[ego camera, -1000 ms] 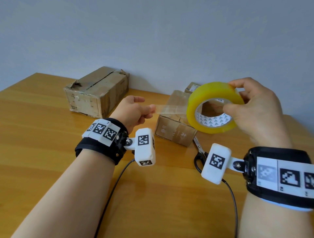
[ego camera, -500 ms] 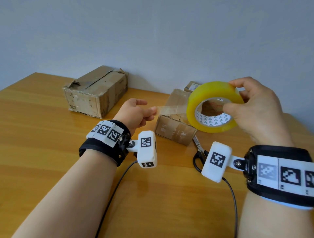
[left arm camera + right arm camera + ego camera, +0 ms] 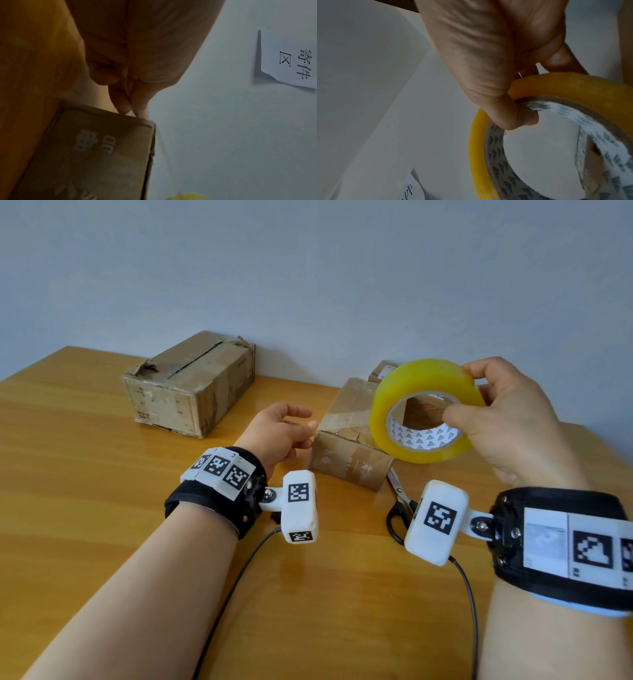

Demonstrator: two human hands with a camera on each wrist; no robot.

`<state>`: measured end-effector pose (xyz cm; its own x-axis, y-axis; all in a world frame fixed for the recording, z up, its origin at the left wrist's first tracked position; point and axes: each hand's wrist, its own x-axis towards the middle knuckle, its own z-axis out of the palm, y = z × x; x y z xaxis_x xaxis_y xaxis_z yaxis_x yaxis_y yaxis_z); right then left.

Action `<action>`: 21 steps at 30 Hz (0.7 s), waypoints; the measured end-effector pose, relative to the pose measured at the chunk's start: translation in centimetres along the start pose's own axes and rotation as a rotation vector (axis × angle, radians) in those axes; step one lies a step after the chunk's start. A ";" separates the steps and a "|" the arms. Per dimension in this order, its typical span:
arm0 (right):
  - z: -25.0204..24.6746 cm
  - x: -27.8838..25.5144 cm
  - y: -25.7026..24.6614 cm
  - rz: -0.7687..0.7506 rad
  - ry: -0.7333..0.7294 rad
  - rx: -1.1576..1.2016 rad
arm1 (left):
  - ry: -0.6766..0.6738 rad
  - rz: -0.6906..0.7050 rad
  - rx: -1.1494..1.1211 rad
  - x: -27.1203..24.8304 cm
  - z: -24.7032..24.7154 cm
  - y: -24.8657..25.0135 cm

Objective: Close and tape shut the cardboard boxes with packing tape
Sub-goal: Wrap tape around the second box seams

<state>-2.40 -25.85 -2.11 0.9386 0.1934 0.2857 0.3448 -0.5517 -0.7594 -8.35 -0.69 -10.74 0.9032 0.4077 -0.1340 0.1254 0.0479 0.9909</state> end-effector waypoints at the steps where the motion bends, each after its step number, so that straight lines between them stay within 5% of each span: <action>1: 0.0 0.0 0.0 0.003 0.001 -0.003 | -0.002 0.009 0.043 0.0 0.1 -0.1; 11: 0.0 0.1 0.1 0.030 0.006 0.012 | 0.022 0.090 0.267 -0.3 -1.1 1.3; 15: 0.3 0.1 -0.3 0.022 0.002 0.017 | -0.129 0.105 0.166 -1.1 -1.9 3.4; 21: 1.0 -0.4 -1.4 0.031 0.012 0.018 | -0.242 0.090 0.342 -1.8 -1.7 4.3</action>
<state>-3.27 -24.31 -1.74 0.9486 0.1671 0.2688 0.3161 -0.5426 -0.7782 -10.15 0.33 -6.21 0.9819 0.1690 -0.0855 0.1339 -0.3002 0.9444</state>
